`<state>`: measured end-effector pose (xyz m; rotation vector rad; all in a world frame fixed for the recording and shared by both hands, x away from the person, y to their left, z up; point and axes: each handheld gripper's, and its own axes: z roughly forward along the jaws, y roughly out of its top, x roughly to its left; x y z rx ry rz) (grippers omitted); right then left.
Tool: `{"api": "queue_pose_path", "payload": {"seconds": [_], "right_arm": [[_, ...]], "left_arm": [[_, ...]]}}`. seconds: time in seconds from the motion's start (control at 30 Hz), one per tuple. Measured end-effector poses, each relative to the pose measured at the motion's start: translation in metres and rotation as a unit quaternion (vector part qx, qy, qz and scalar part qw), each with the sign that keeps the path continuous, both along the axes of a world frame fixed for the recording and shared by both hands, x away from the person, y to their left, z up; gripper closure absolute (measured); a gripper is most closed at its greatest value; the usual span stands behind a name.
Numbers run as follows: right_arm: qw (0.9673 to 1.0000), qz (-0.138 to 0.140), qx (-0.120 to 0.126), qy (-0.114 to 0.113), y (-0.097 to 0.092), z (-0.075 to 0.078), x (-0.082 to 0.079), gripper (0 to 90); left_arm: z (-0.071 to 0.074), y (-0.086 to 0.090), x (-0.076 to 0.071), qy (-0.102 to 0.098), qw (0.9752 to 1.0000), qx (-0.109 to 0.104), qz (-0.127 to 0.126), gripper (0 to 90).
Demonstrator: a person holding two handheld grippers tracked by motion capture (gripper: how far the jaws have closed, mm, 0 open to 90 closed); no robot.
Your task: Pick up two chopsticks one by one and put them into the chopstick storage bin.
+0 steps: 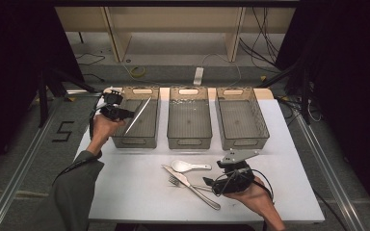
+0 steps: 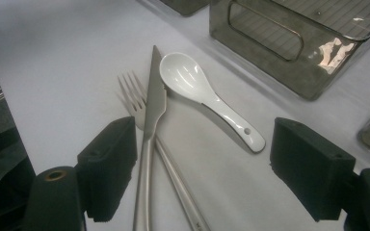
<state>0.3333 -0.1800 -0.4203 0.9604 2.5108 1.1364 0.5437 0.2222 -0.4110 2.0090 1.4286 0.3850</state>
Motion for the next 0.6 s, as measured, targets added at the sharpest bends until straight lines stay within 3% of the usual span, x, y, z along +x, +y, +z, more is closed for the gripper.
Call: {"api": "queue_pose_path", "payload": {"seconds": [0.1, 0.13, 0.23, 0.3, 0.33, 0.37, 0.47, 0.6], "right_arm": [[1.0000, -0.001, 0.001, -0.001, 0.000, 0.000, 0.000, 25.7], [1.0000, -0.001, 0.001, -0.002, -0.001, 0.001, 0.000, 25.7], [1.0000, -0.002, 0.003, -0.003, -0.002, 0.003, 0.001, 25.7], [1.0000, -0.003, 0.003, -0.004, -0.002, 0.004, 0.003, 25.7], [1.0000, 0.001, -0.002, -0.005, -0.003, 0.004, 0.005, 25.6], [1.0000, 0.001, -0.002, -0.005, -0.003, 0.004, 0.005, 25.6], [1.0000, 0.002, -0.005, -0.004, -0.003, 0.005, 0.009, 25.5], [1.0000, 0.001, -0.007, -0.005, -0.004, 0.007, 0.016, 25.6]], "left_arm": [[0.006, 0.003, -0.008, -0.001, 0.9996, -0.028, -0.001, 55.4], [0.008, 0.003, -0.012, -0.001, 0.9994, -0.033, -0.008, 48.1], [0.014, 0.003, -0.027, -0.018, 0.9988, -0.038, -0.024, 41.9], [0.018, 0.004, -0.039, -0.030, 0.9973, -0.058, -0.032, 38.0], [0.021, 0.004, -0.052, -0.044, 0.9952, -0.079, -0.039, 33.7], [0.021, 0.004, -0.052, -0.044, 0.9952, -0.079, -0.039, 32.2], [0.024, 0.000, -0.075, -0.075, 0.9897, -0.109, -0.053, 29.2], [0.022, -0.006, -0.101, -0.119, 0.9832, -0.120, -0.069, 29.1]]}}
